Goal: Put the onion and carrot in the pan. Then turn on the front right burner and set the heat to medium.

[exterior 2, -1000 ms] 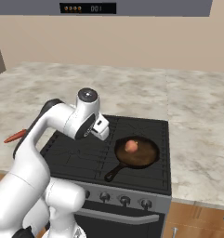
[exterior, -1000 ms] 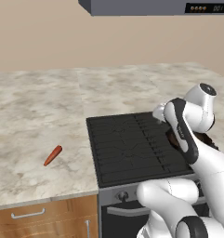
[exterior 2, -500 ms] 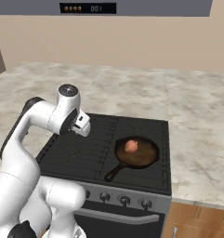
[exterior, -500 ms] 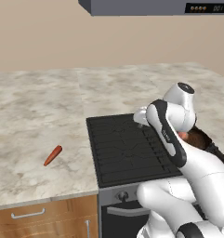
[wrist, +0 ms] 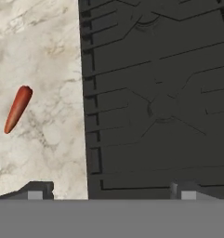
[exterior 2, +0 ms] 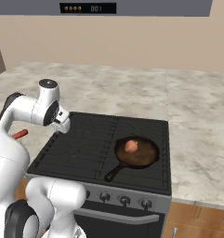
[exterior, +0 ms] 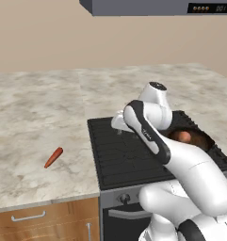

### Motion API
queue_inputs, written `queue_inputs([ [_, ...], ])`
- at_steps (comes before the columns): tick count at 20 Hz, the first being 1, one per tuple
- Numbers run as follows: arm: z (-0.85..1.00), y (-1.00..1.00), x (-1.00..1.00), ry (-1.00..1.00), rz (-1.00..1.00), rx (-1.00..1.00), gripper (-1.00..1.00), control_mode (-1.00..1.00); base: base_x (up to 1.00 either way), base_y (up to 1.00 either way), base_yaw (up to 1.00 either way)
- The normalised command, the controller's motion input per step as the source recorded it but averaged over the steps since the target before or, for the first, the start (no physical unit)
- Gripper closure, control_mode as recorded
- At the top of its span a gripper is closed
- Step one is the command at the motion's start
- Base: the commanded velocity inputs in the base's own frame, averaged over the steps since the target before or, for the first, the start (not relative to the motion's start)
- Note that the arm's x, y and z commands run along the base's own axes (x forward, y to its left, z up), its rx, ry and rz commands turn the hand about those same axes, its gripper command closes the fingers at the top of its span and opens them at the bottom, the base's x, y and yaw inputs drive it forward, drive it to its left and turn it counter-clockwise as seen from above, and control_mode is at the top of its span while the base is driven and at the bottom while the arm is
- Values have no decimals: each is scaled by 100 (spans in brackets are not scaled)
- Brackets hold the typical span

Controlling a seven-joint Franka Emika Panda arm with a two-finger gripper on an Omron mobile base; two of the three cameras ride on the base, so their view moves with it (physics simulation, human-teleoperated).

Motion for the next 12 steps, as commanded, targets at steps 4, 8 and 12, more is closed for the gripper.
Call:
queue_inputs([
  [4, 0, 56, 13, 10, 4, 0, -100, -100, 0, 0, 0],
  [8, 0, 52, 16, 7, 1, 0, -100, -100, 0, 0, 0],
  [12, 0, 56, 23, 8, 0, 0, -100, -100, 0, 0, 0],
])
